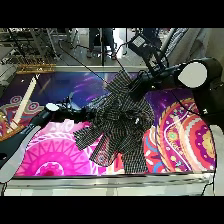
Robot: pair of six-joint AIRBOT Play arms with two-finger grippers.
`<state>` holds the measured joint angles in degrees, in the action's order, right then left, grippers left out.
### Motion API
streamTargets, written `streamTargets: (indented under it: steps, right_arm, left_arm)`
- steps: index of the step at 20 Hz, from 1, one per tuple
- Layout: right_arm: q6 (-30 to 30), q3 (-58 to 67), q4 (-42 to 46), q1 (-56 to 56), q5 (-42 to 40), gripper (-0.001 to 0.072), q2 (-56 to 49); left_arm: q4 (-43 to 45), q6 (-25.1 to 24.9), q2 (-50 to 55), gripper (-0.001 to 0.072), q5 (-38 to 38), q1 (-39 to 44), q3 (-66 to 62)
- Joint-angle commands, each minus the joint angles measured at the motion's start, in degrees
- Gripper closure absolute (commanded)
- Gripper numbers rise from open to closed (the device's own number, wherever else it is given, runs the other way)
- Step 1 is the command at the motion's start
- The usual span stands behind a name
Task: Fold the clothes and pants, and hang the long-sleeved shirts on hangers.
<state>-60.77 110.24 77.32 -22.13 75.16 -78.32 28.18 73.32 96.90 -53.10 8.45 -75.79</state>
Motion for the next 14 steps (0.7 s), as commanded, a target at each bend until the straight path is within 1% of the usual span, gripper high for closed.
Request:
streamTargets:
  steps: [1,3,6,10,11,14]
  right_arm:
    - [0.4,0.0,-1.0,-0.1,1.0,0.0687,0.4]
    - [0.4,0.1,-1.0,-0.1,0.9,0.0687,0.4]
    - [0.1,0.0,-1.0,-0.1,0.9,0.0687,0.4]
    - [0.2,0.0,-1.3,-0.1,1.7,0.0687,0.4]
    - [0.8,0.0,-1.4,-0.1,3.1,0.0687,0.4]
    - [4.7,0.0,-1.4,0.0,8.8,0.0688,0.0]
  left_arm:
    - [-1.0,-3.5,-1.4,0.0698,0.6,-1.7,-2.6]
    - [1.3,-3.2,-3.9,0.0699,0.9,-5.2,-6.8]
    - [6.3,0.1,-7.6,0.0700,1.4,-11.0,-12.9]
    - [6.1,0.6,-10.0,0.0700,4.1,-16.5,-16.9]
    - [6.1,1.4,-9.9,0.0700,4.1,-17.3,-17.6]
    - [3.7,1.2,-10.0,0.0700,4.1,-18.4,-18.0]
